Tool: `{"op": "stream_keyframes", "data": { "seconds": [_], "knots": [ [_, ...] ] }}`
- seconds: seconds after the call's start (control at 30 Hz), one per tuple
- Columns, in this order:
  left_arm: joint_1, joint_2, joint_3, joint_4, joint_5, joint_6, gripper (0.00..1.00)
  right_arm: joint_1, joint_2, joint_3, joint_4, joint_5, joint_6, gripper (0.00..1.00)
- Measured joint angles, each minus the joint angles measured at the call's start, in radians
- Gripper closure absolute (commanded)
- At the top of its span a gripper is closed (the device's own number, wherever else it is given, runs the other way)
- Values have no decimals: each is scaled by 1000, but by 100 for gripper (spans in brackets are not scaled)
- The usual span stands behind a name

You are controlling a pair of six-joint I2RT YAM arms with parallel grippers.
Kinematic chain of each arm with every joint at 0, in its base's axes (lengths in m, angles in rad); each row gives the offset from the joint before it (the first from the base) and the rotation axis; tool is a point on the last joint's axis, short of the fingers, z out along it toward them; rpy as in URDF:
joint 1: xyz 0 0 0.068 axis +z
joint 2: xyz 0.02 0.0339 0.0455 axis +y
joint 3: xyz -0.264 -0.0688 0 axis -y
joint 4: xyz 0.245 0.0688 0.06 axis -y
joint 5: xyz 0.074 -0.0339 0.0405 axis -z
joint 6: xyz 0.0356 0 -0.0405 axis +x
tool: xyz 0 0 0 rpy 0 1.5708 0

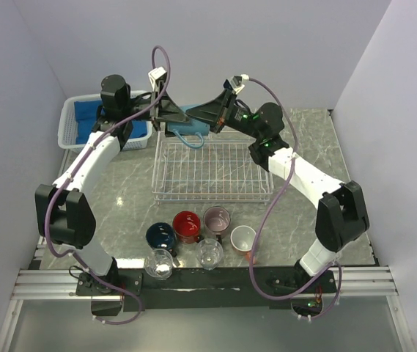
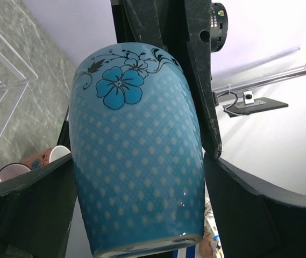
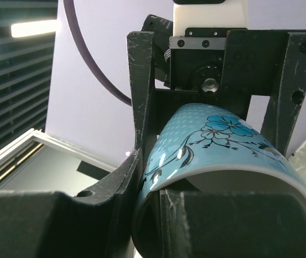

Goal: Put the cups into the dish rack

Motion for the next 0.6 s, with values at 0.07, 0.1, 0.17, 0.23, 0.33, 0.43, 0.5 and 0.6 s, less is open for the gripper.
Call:
{"op": "stream_keyframes", "data": {
  "seconds": [0.07, 0.1, 0.17, 0.23, 0.33, 0.43, 0.5, 0.6],
  "knots": [
    [1, 0, 4, 0, 0, 1, 13, 1, 11, 11, 12, -2, 14, 100],
    [2, 1, 8, 0, 0, 2, 18, 2, 21, 21, 18, -3, 21, 100],
    [5, 2, 11, 3, -2, 1, 45, 5, 32, 36, 32, -3, 36, 100],
    [10, 4, 11, 15, 4, -7, 73, 6, 39, 41, 34, -6, 36, 100],
    [14, 6, 11, 2, 2, -5, 99, 5, 43, 43, 25, -5, 28, 100],
    [18, 6, 24, -66, 3, 49, 99, 5, 43, 45, 7, -10, 26, 92],
    [20, 6, 33, -106, 4, 79, 99, 5, 43, 45, 5, -11, 26, 83],
    [29, 6, 34, -137, 11, 103, 99, 5, 43, 43, -3, -19, 24, 67]
  ]
}}
